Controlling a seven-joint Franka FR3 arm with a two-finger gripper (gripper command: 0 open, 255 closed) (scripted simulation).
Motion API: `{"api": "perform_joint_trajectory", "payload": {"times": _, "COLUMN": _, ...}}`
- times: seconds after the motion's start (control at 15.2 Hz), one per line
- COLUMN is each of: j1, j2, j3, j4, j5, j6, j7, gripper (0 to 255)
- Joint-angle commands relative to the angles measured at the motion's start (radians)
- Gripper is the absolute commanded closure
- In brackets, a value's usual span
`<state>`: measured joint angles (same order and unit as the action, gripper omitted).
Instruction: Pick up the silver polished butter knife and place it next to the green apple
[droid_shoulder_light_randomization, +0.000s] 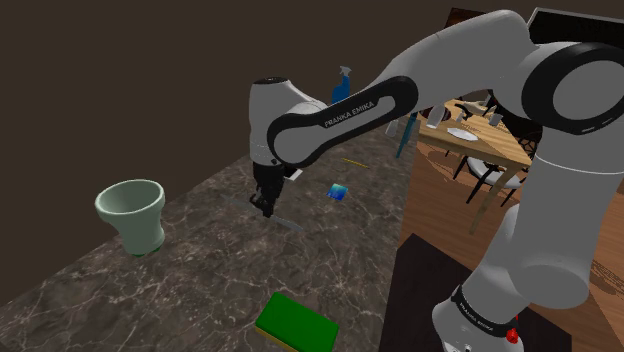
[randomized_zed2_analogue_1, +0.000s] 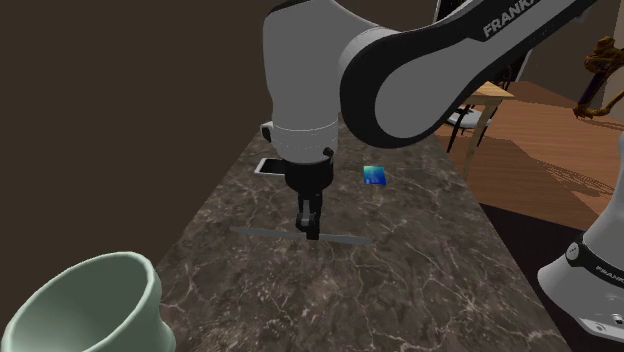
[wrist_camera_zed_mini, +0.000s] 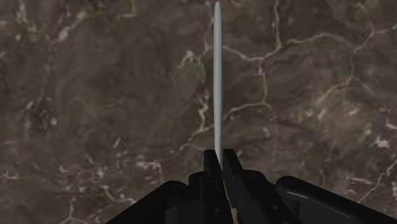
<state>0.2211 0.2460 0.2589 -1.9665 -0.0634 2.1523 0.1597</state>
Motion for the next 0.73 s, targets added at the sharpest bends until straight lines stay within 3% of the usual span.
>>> {"api": "perform_joint_trajectory", "payload": {"times": 0.0, "j1": 0.000, "j2": 0.000, "j3": 0.000, "j4": 0.000, "j5": 0.000, "j6": 0.000, "j7": 0.000, "gripper": 255}}
{"api": "perform_joint_trajectory", "payload": {"times": 0.66, "j1": -0.003, "j2": -0.043, "j3": 0.004, "j4": 0.042, "j5": 0.015, "j6": -0.083, "j7": -0.009, "gripper": 255}}
